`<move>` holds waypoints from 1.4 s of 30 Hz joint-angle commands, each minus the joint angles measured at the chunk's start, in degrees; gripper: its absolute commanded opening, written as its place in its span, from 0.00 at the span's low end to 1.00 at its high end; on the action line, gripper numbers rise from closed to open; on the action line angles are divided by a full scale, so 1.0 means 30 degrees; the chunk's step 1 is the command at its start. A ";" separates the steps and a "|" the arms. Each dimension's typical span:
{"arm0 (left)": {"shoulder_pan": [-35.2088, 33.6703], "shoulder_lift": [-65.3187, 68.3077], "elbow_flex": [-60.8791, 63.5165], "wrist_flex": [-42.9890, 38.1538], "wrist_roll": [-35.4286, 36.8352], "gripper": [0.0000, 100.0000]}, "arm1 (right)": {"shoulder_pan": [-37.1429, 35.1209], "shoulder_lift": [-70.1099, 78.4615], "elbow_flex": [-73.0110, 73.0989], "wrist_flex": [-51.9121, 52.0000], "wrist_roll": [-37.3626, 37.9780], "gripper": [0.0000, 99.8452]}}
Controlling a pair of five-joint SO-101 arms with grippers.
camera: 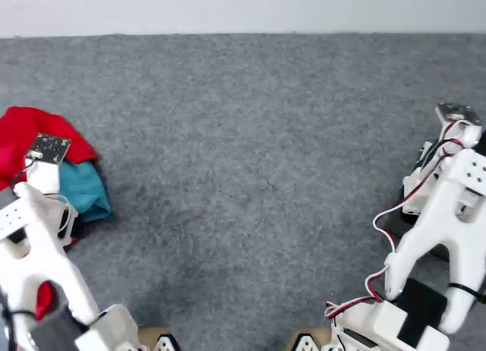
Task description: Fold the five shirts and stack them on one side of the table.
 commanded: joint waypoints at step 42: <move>1.1692 -1.3714 -1.1150 -0.7560 0.6388 0.01 | 0.0220 -0.4645 -0.0029 0.0806 -0.0088 0.01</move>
